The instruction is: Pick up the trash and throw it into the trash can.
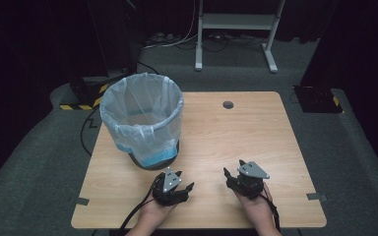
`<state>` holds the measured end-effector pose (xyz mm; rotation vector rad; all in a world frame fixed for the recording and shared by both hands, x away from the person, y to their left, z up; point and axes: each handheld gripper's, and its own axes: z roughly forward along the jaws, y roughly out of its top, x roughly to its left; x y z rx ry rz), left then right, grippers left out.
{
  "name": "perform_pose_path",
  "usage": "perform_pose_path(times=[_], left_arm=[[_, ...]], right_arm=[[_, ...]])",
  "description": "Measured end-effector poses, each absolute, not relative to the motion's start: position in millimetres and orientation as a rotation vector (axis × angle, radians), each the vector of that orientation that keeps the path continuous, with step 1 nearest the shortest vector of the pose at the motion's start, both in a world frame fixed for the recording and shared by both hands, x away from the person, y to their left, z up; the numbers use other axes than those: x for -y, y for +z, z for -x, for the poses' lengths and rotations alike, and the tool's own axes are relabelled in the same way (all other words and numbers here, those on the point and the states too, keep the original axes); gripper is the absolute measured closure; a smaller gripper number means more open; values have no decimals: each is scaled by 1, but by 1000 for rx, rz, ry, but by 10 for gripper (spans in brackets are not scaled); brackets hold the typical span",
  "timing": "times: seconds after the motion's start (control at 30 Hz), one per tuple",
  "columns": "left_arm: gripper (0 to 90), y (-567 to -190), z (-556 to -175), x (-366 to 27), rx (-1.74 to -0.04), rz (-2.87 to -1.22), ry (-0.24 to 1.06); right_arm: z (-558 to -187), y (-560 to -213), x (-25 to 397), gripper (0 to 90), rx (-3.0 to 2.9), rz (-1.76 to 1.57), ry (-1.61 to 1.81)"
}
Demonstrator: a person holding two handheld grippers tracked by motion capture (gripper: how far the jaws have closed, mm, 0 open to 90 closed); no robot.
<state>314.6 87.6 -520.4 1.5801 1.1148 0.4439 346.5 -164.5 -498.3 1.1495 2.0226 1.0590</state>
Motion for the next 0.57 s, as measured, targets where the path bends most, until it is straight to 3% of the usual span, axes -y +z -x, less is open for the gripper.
perform_pose_path(times=[0.17, 0.33, 0.57], left_arm=[[342, -534, -315, -95, -1123, -1694, 488], [223, -537, -319, -100, -1214, -1687, 452], [212, -537, -322, -99, -1245, -1640, 406]], right_arm=[[-348, -520, 171, 352, -2097, -1237, 992], [-350, -523, 171, 333, -2169, -1311, 912], [-352, -523, 171, 270, -2193, -1327, 925]])
